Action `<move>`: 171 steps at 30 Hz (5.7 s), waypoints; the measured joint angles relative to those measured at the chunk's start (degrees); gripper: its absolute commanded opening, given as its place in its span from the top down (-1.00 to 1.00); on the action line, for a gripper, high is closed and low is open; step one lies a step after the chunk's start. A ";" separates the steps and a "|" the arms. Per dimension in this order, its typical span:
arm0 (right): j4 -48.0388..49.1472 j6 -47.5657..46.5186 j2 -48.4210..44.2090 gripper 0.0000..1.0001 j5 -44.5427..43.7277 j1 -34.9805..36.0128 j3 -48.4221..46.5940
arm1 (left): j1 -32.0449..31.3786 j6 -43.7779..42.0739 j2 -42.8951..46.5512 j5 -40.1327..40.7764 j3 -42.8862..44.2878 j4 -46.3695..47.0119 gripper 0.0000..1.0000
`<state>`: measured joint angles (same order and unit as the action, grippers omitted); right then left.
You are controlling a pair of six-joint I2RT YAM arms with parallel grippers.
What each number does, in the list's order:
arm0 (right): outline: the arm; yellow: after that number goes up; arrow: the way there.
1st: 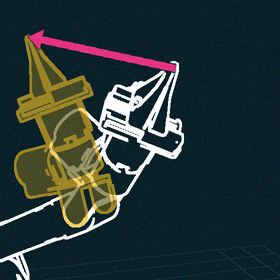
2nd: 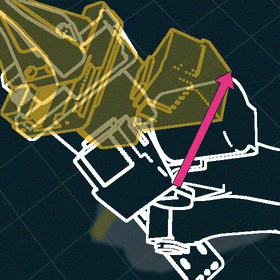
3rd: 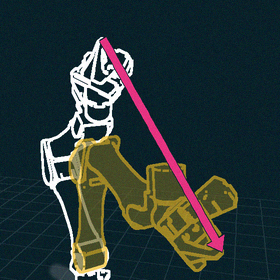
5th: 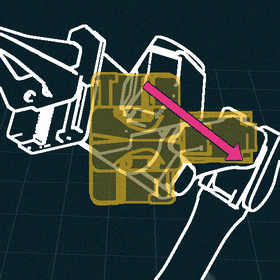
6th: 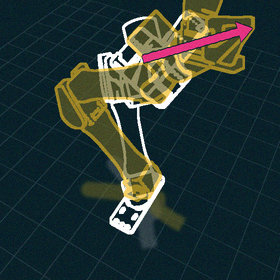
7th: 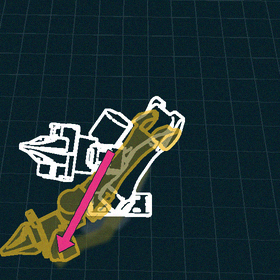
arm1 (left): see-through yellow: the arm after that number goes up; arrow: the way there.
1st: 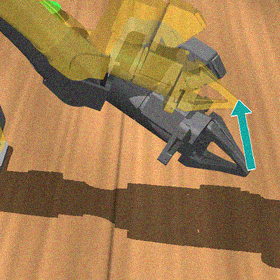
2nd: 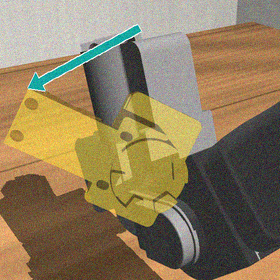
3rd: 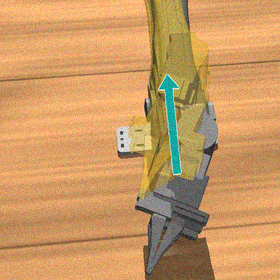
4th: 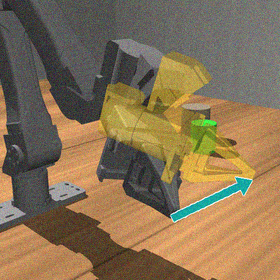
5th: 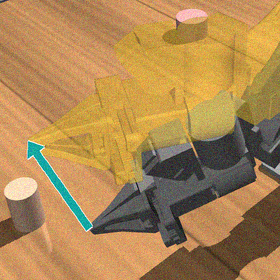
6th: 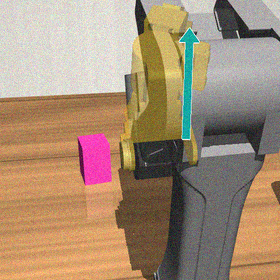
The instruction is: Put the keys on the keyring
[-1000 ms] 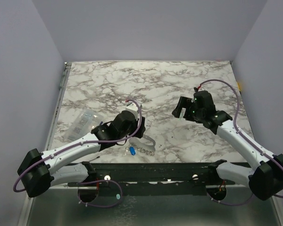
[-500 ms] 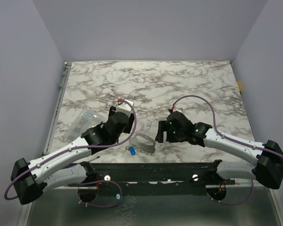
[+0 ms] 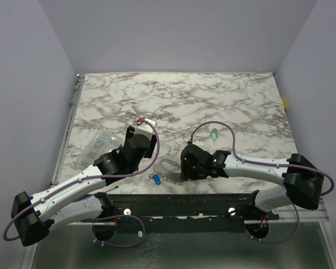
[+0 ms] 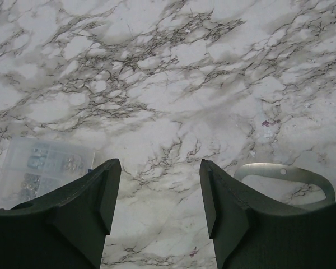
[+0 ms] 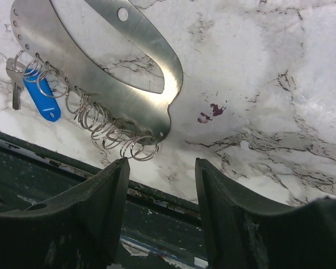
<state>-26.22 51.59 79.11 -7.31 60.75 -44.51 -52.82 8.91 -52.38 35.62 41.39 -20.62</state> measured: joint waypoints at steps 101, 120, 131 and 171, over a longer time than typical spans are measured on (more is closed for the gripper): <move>-10.67 -2.27 -28.02 -0.92 -25.73 -19.58 6.38 | -20.24 -24.04 -25.90 -35.60 5.99 6.45 -0.14; -7.61 -8.13 -27.67 -0.92 -22.95 -22.97 5.90 | -22.21 -26.32 -36.85 -31.19 6.95 6.84 0.07; -6.36 -9.40 -27.34 -0.91 -21.70 -23.04 5.90 | -22.21 -26.97 -39.41 -28.74 6.95 7.56 0.36; -0.96 -13.62 -29.11 -0.89 -14.49 -23.76 6.19 | -15.06 -21.46 -28.00 -35.63 7.85 9.11 1.00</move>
<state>-27.18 37.98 50.00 -21.80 36.99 -38.33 -67.88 -12.56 -80.38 -0.01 49.23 -11.51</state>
